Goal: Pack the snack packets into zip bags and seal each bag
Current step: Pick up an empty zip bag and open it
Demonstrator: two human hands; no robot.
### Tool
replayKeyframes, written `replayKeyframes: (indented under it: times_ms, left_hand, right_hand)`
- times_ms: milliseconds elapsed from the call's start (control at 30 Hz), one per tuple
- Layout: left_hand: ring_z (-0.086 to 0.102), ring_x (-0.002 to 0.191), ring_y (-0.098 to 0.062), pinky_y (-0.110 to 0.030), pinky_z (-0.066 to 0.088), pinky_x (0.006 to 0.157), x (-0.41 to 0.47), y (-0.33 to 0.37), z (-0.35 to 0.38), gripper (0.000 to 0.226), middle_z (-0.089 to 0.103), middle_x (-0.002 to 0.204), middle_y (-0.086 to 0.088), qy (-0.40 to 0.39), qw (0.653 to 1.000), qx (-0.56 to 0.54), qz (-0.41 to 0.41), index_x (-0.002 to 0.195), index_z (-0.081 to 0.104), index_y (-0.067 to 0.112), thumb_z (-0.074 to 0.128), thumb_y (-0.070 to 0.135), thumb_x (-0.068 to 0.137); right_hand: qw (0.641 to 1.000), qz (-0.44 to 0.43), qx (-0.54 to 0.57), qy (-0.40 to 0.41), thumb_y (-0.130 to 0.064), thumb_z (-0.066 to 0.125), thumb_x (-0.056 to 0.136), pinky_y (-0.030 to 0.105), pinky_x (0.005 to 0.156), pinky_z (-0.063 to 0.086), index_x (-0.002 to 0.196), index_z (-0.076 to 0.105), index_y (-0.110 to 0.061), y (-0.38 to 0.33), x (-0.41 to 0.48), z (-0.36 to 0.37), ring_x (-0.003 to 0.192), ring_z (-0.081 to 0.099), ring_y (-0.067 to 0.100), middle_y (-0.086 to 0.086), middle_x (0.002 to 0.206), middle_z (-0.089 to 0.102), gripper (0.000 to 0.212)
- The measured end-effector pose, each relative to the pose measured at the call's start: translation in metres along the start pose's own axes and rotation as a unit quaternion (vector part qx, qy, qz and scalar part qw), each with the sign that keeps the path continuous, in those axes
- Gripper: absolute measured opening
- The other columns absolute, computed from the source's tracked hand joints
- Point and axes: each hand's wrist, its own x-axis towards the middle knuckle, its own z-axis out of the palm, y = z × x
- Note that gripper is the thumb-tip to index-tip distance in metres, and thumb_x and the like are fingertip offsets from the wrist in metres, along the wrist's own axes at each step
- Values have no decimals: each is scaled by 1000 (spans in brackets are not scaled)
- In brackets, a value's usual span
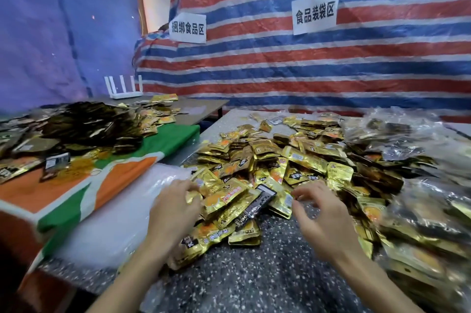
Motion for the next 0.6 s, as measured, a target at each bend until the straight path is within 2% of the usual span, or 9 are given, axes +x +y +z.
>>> replayKeyframes:
  times_ms: [67, 100, 200, 267, 300, 400, 467, 533, 600]
  left_hand:
    - [55, 118, -27, -39, 45, 95, 11, -28, -6, 32, 63, 128, -2, 0, 989, 130, -77, 121, 67, 22, 59, 33, 92]
    - [55, 118, -29, -39, 44, 94, 14, -38, -8, 34, 63, 128, -4, -24, 977, 179, -113, 120, 67, 19, 57, 36, 92]
    - [62, 92, -32, -35, 48, 78, 14, -60, -8, 17, 70, 94, -8, -57, 960, 220, -162, 82, 65, 16, 57, 30, 87]
    - [62, 74, -30, -31, 47, 65, 13, -67, -6, 20, 66, 70, -4, -23, 963, 215, -164, 61, 59, 15, 62, 20, 81]
    - [62, 69, -29, -29, 44, 60, 13, -67, -7, 23, 65, 65, -2, -7, 965, 202, -165, 57, 60, 15, 65, 19, 79]
    - [63, 73, -24, -29, 39, 63, 13, -61, -13, 17, 70, 72, 5, -2, 972, 122, -200, 62, 72, 23, 79, 32, 76]
    - [62, 71, -20, -30, 38, 62, 12, -58, -17, 22, 70, 67, 7, -15, 973, 75, -216, 60, 73, 23, 87, 39, 69]
    - [63, 67, -19, -29, 38, 58, 13, -57, -21, 31, 69, 57, 8, -31, 973, 37, -226, 59, 72, 19, 88, 44, 69]
    - [63, 68, -26, -32, 43, 61, 15, -57, -24, 38, 66, 57, 4, -40, 974, 34, -220, 60, 64, 14, 79, 41, 82]
  right_hand:
    - [999, -7, 22, 31, 0, 71, 87, 15, 75, 50, 96, 65, -25, 12, -11, 16, 91, 60, -2, -11, 97, 64, 28]
    - [999, -9, 31, 42, 7, 71, 84, 11, 74, 49, 94, 64, -25, 17, -16, 22, 91, 60, -1, -8, 94, 64, 34]
    - [997, 8, 55, 51, 13, 69, 82, 10, 73, 48, 91, 58, -38, 28, -23, 27, 91, 60, 1, -11, 93, 63, 53]
    - [996, 14, 65, 62, 10, 68, 84, 14, 69, 49, 91, 59, -39, 35, -25, 27, 88, 60, 4, -17, 91, 62, 51]
    - [995, 15, 73, 65, 9, 68, 84, 16, 68, 49, 91, 61, -37, 38, -26, 26, 87, 60, 6, -17, 92, 62, 47]
    - [992, 26, 102, 66, 9, 67, 84, 19, 66, 49, 91, 65, -31, 41, -28, 24, 86, 61, 9, -14, 91, 64, 41]
    - [989, 40, 123, 69, 9, 66, 85, 23, 65, 50, 91, 66, -29, 41, -29, 24, 86, 61, 10, -13, 90, 64, 38]
    - [986, 50, 142, 69, 10, 64, 86, 28, 62, 50, 90, 66, -28, 39, -30, 24, 84, 60, 10, -11, 89, 64, 38]
    - [984, 58, 155, 66, 11, 63, 86, 33, 60, 49, 90, 66, -28, 39, -32, 25, 82, 60, 10, -6, 90, 65, 40]
